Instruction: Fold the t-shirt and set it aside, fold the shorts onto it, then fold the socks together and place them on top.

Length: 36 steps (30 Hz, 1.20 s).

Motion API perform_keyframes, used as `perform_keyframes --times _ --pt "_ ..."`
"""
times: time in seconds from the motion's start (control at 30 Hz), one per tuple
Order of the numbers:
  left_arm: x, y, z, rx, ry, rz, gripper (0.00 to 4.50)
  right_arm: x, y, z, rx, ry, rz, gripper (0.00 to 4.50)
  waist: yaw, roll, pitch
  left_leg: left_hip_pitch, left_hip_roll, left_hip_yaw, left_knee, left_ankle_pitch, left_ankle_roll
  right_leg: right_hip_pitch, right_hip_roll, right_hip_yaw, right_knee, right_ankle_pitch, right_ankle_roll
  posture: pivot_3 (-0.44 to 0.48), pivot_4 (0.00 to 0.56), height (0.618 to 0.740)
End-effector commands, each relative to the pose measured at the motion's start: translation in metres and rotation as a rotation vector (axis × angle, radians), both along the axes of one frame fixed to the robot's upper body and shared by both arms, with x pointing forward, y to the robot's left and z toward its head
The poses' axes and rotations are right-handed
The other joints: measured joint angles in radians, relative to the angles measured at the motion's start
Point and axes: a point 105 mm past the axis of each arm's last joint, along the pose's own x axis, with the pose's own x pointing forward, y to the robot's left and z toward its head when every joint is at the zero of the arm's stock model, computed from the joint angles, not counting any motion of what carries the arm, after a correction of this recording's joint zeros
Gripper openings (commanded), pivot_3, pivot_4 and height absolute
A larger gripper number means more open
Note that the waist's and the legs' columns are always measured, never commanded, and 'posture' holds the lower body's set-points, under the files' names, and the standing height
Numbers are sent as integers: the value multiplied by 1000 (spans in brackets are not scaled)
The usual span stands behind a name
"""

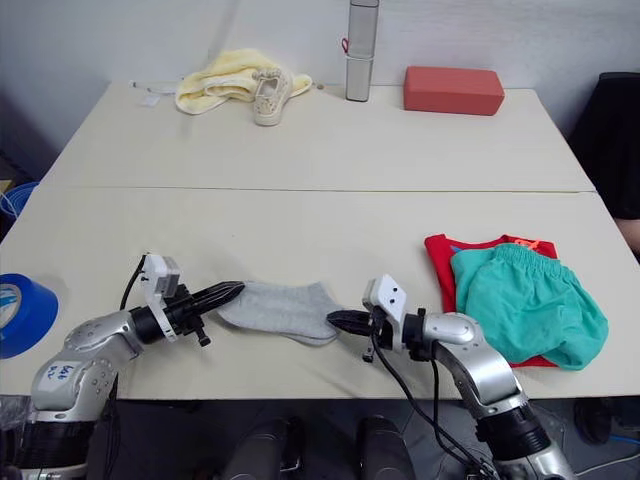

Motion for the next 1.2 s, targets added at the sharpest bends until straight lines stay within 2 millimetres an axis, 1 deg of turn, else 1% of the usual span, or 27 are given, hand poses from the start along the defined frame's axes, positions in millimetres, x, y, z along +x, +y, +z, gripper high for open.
perform_keyframes --times 0.03,0.1,0.17,0.27,0.33,0.47,0.57,0.63,0.67,0.7,0.77,0.8,0.87,0.93,0.97,1.03,1.1,1.17,1.2 --pt "1 -11 7 52 -45 -46 0 2 13 12 35 -25 9 34 0 0 0 0 0 0 0 0 0 0 0 0 0 0 0 0 150 740" --pt "4 -12 -2 92 -28 -40 0 1 19 8 28 -20 20 34 1 0 0 0 0 0 0 0 0 0 0 0 1 0 0 0 150 740" --pt "7 -12 -12 129 -10 -25 0 3 19 1 1 -10 2 34 2 0 0 0 0 0 0 0 0 0 0 0 2 0 0 0 150 740" --pt "14 -9 -27 193 18 9 0 5 12 -13 -41 14 -43 34 5 0 0 0 -1 1 0 0 0 0 0 0 2 0 0 0 150 740" --pt "16 -8 -31 206 22 15 0 5 4 -19 -61 16 -56 34 5 0 0 0 -1 0 0 0 0 0 0 0 1 0 0 0 150 740" --pt "13 -16 -25 154 -11 -47 0 2 -8 -16 -54 10 -69 34 3 0 0 0 -1 1 1 0 0 0 0 0 1 0 0 0 150 740" --pt "7 -25 -12 95 -50 -117 0 -3 -10 -7 -17 3 -58 34 4 0 0 0 -1 0 1 0 0 0 0 0 1 0 0 0 150 740" --pt "3 -32 -1 67 -79 -175 0 -2 -15 0 11 16 -99 34 3 0 0 0 -1 0 1 0 0 0 0 0 1 0 0 0 150 740" --pt "1 -36 4 69 -96 -205 0 0 -20 6 64 70 -156 34 3 0 0 0 0 0 1 0 0 0 0 0 1 0 0 0 150 740" --pt "0 -42 10 82 -118 -245 0 -7 -25 9 111 186 -166 34 4 0 0 0 0 0 1 0 0 0 0 0 1 0 0 0 150 740" --pt "-1 -49 15 118 -142 -291 0 -19 -31 12 144 348 -180 34 9 0 0 -1 0 -1 1 0 0 0 -1 0 1 0 0 0 150 740" --pt "-1 -51 15 131 -146 -303 0 -24 -32 12 143 390 -171 187 8 0 0 -1 0 -1 1 0 0 0 -1 0 1 0 0 0 150 740" --pt "0 -53 13 151 -142 -313 0 -21 -36 13 157 421 -248 568 8 0 0 -1 0 -1 1 0 1 0 -1 0 0 0 0 0 150 740" --pt "0 -54 9 169 -135 -326 0 -26 -42 2 116 537 -292 1244 1 0 0 -1 0 -1 0 0 0 0 -1 0 -1 0 0 0 150 740" --pt "0 -53 6 181 -131 -332 0 -28 -44 -3 122 610 -322 1647 0 0 0 -1 0 -1 0 0 0 0 -1 0 -1 0 0 0 150 740" --pt "0 -51 4 198 -127 -343 0 -29 -45 -7 146 700 -357 2314 0 0 0 -1 0 -1 0 0 0 0 0 0 0 0 -1 0 150 740" --pt "1 -48 2 215 -126 -344 0 -32 -41 -8 156 760 -352 3018 -2 0 0 -1 0 -1 0 0 0 -1 0 0 0 0 -1 0 150 740" --pt "3 -42 2 227 -127 -339 0 -32 -31 -11 177 818 -349 3799 -1 0 0 -1 0 -1 0 0 0 -1 0 0 0 0 -1 0 150 740" --pt "3 -40 2 230 -127 -338 0 -31 -29 -12 183 834 -353 4107 -1 0 0 -1 0 -1 0 0 0 -1 0 0 0 0 -1 0 150 740"
